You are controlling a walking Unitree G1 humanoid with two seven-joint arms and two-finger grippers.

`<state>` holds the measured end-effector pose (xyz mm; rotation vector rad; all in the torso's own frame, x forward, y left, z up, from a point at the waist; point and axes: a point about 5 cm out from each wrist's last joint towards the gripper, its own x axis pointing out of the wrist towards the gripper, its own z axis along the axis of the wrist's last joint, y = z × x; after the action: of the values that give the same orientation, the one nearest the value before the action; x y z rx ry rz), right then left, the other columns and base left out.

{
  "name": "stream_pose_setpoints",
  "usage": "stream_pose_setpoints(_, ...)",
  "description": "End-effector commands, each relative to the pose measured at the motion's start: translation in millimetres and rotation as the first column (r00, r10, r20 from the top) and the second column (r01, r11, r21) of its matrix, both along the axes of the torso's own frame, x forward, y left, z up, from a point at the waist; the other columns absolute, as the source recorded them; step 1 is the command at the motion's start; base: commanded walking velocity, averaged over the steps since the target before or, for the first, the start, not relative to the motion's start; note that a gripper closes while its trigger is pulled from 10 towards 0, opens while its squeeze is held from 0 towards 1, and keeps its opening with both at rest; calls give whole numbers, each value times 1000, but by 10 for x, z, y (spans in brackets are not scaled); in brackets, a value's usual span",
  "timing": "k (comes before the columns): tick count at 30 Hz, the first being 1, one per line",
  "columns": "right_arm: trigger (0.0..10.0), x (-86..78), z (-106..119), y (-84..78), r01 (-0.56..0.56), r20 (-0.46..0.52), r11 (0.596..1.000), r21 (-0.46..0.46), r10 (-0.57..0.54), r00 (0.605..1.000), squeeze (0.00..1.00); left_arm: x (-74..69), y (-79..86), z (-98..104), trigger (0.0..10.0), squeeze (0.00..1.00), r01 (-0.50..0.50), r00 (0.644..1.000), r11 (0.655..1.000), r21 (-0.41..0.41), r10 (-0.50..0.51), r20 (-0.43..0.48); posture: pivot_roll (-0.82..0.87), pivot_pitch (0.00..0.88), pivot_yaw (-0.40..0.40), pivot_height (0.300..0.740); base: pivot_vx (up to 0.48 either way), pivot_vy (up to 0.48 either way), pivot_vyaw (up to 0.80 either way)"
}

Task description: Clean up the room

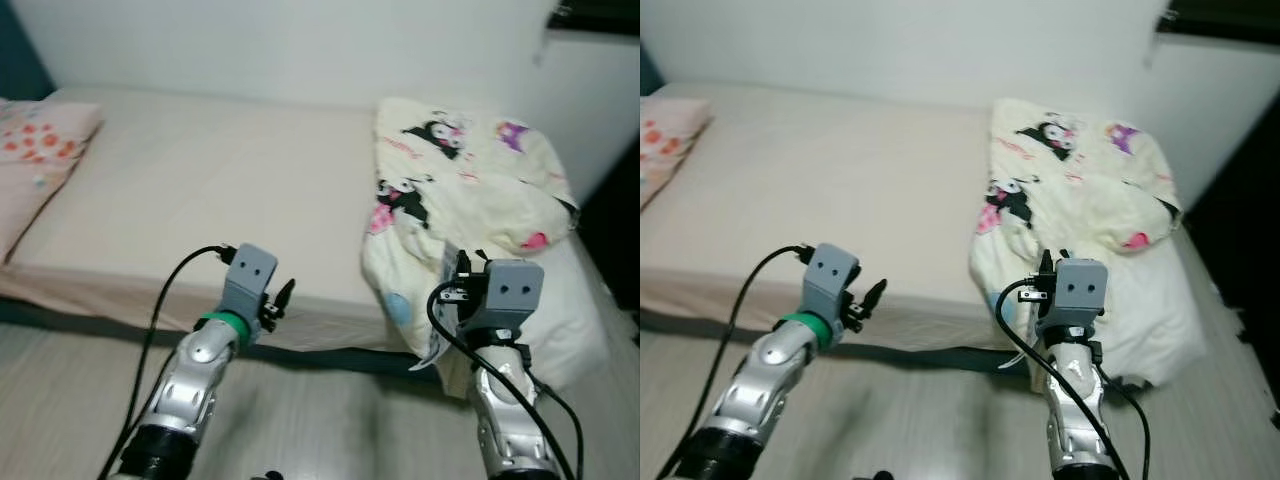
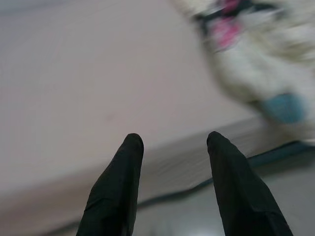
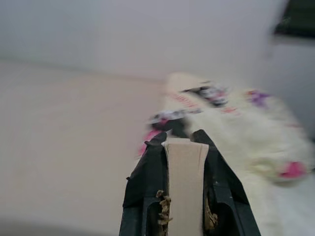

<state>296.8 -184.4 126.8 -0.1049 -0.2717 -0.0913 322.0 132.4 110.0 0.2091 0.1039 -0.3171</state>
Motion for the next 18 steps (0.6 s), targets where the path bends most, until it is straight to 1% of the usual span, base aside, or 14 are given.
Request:
stream_pose_setpoints(1, 10000, -14, -17, -16, -2, -1, 1000, 3, 2, 1000, 204, -21, -31, -45, 10000, 0, 10, 1000, 1000, -2, -10, -11, -27, 59, 32, 740, 0, 0, 731)
stream_pose_setpoints(7, 10000, 7, -9, 6, -16, 0, 1000, -5, 16, 1000, 184, -23, -47, -67, 10000, 0, -9, 1000, 1000, 11, 10, -14, -27, 59, 32, 740, 0, 0, 731)
stream_pose_setpoints(13, 10000, 28, -3, 26, -32, -1, 999, -13, 32, 999, 176, -28, -23, -134, 10000, 0, -41, 999, 998, 40, 42, -26, -27, 61, 36, 740, 0, 0, 724)
stream_pose_setpoints(15, 10000, 41, -83, 50, -46, -33, 999, -26, 45, 998, 176, -55, 122, -334, 10000, 0, -114, 991, 991, 75, 119, -61, -23, 59, 28, 740, 0, 0, 706)
stream_pose_setpoints(16, 10000, 46, -155, 60, -55, -62, 998, -31, 53, 997, 176, -91, 229, -476, 10000, 0, -165, 981, 981, 100, 174, -90, -17, 58, 4, 740, 0, 0, 694)
stream_pose_setpoints(18, 10000, 49, -255, 73, -71, -105, 997, -39, 67, 992, 176, -157, 375, -649, 10000, 0, -238, 958, 963, 126, 255, -134, -15, 59, -11, 740, 0, 0, 694)
